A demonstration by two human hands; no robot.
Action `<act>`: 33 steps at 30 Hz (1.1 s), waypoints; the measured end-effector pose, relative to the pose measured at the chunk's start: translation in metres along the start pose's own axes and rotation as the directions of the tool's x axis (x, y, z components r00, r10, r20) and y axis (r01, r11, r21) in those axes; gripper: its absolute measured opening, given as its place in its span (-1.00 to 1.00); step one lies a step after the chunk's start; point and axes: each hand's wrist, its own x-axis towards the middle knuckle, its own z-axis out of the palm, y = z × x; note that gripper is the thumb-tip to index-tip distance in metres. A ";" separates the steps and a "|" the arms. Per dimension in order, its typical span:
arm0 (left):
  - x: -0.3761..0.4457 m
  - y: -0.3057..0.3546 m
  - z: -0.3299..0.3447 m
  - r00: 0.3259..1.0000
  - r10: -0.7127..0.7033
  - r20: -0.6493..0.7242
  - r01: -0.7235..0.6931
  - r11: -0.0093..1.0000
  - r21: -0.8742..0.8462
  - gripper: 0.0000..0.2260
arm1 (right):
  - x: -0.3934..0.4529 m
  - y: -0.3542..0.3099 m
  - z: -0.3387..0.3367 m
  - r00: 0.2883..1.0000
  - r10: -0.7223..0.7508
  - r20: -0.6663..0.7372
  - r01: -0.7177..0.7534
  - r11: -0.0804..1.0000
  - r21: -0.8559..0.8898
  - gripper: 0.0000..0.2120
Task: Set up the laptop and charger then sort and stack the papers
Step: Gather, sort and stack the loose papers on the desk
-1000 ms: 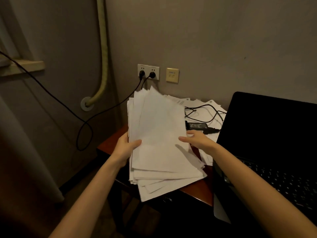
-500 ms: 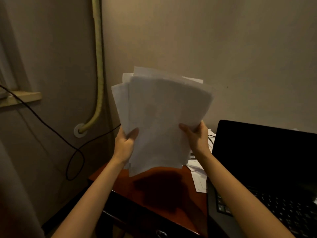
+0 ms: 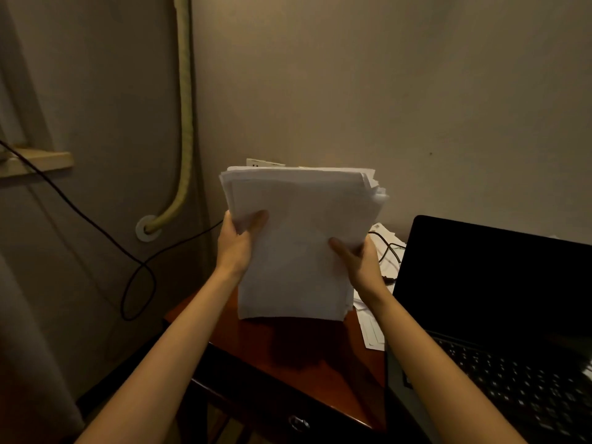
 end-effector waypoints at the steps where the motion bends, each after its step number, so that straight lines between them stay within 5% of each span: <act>1: 0.002 0.001 0.005 1.000 0.005 -0.024 -0.005 1.000 -0.009 -0.54 | 0.003 0.000 0.003 1.000 -0.007 -0.024 0.006 1.000 -0.020 -0.61; 8: 0.015 0.006 0.010 0.996 0.012 -0.085 -0.014 0.999 -0.030 -0.71 | 0.015 -0.009 0.001 0.998 0.007 -0.055 -0.009 0.999 -0.041 -0.70; 16: 0.016 0.024 0.017 0.979 0.150 -0.141 -0.134 0.984 0.115 -0.52 | 0.013 0.004 0.000 0.996 0.038 -0.087 -0.051 0.988 -0.148 -0.63; 21: 0.026 0.058 0.033 0.988 -0.049 -0.145 0.035 0.995 -0.095 -0.17 | 0.014 -0.005 0.006 0.992 0.027 -0.126 -0.044 0.991 -0.129 -0.73; 23: 0.032 0.066 0.035 0.980 -0.133 -0.151 0.105 0.978 -0.179 -0.31 | 0.013 -0.007 0.005 0.994 0.022 -0.110 -0.035 0.992 -0.121 -0.71; 26: 0.034 0.066 0.039 0.967 -0.153 -0.205 0.113 0.975 -0.193 -0.81 | 0.009 -0.005 0.001 0.995 0.026 -0.092 -0.040 0.988 -0.150 -0.68; 28: 0.031 0.065 0.041 0.966 -0.142 -0.215 0.098 0.975 -0.200 -0.86 | 0.007 -0.005 0.000 0.996 0.018 -0.083 -0.032 0.986 -0.164 -0.70; 33: 0.025 0.051 0.022 0.992 -0.016 -0.126 0.001 0.993 -0.114 -0.35 | 0.007 -0.020 0.004 0.975 -0.067 -0.212 0.044 0.993 -0.109 -0.91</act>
